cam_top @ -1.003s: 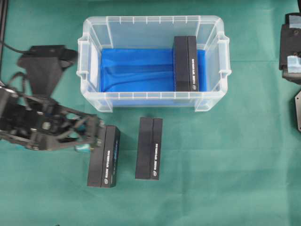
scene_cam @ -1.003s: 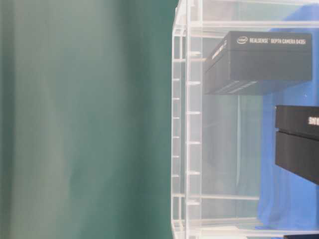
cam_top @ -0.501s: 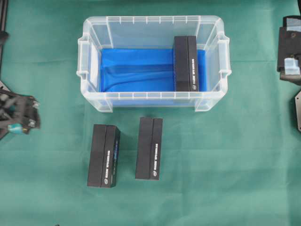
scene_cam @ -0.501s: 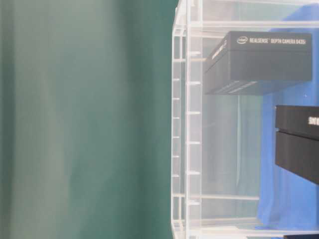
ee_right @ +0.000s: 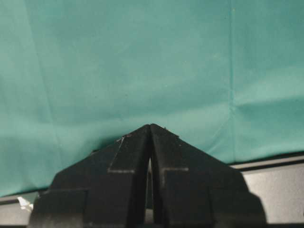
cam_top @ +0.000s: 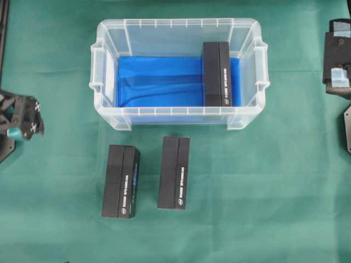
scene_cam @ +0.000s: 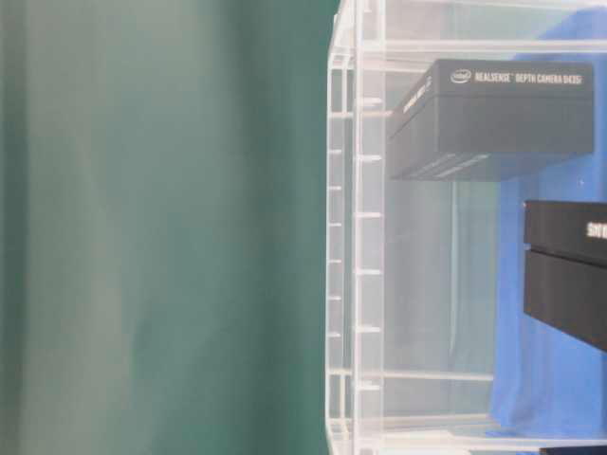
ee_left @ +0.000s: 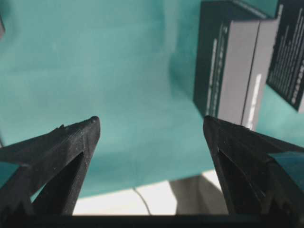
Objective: Take the box out of the case with the left arm.
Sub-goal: 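Move the open left gripper over the right black box in the bin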
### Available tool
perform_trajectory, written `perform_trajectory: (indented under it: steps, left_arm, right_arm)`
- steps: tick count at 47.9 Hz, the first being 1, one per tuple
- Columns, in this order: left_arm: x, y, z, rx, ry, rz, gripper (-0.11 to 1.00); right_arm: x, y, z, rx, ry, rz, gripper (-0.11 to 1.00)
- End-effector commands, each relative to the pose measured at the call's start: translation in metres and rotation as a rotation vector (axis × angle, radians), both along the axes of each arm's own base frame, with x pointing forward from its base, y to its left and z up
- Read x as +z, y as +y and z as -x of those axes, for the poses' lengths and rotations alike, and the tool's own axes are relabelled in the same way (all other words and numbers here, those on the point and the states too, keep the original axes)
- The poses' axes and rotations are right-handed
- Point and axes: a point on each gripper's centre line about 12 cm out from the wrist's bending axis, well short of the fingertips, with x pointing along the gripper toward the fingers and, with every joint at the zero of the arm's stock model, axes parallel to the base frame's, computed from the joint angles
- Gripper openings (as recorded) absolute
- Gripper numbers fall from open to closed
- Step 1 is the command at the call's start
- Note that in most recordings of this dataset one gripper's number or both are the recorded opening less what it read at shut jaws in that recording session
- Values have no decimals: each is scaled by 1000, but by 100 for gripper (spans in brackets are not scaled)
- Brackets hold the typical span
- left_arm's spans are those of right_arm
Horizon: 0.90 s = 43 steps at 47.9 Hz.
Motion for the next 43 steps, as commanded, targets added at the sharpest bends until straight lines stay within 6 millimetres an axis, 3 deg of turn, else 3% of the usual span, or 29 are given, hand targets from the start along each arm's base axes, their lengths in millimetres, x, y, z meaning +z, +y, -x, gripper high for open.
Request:
perform_trajectory:
  steps: [1,15,21,43]
  left_arm:
    - [5,17,-1,18,-15,-25,100]
    - [6,82,6,55,12,-104,100]
    - [5,98,8,57,26,-118,100]
    - [6,109,2,55,43,-121,100]
  right_arm:
    - [3,0,-1,-1,-15,1,2]
    - [2,0,-1,-3,-11,1,2]
    - [1,-1,0,-3,-9,3,2]
    - [1,0,0,-3,-6,1,2]
